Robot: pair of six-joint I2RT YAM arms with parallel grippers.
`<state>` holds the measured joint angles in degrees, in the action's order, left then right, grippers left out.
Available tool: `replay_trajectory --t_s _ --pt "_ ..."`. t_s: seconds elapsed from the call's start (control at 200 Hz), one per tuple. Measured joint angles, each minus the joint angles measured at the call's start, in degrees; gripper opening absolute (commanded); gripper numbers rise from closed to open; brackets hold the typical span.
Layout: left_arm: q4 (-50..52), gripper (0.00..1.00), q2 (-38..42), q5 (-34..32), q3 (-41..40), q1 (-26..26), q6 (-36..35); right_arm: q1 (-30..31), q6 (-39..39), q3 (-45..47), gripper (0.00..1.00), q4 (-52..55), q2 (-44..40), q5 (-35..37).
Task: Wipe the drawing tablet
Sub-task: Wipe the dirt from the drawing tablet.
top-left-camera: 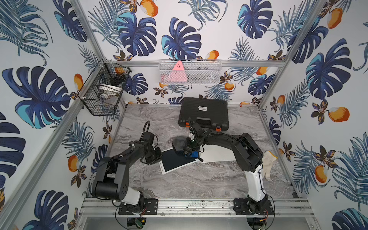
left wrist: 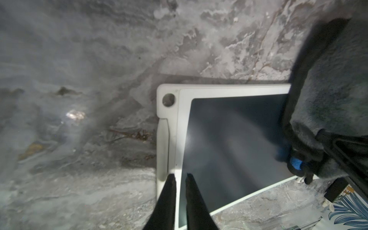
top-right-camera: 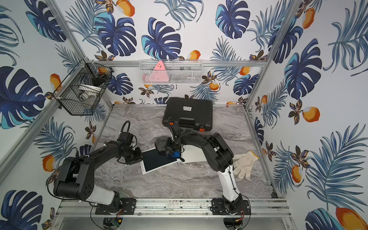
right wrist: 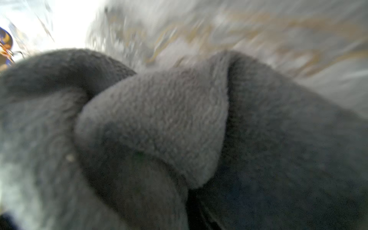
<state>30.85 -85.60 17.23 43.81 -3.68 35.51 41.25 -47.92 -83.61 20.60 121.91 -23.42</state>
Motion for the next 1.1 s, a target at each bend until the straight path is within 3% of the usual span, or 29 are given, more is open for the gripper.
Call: replay_trajectory --t_s 0.31,0.871,1.101 --pt "0.2 0.12 0.3 -2.1 -0.8 0.0 -0.8 2.0 0.4 -2.1 0.00 0.6 1.6 0.0" --pt "7.8 0.23 1.0 -9.9 4.4 -1.1 -2.4 2.7 0.3 -2.6 0.00 -0.5 2.7 -1.2" --pt "7.6 0.20 -1.5 -9.7 3.8 -1.8 -2.4 2.7 -0.1 -2.6 0.00 -1.1 2.9 -1.6"
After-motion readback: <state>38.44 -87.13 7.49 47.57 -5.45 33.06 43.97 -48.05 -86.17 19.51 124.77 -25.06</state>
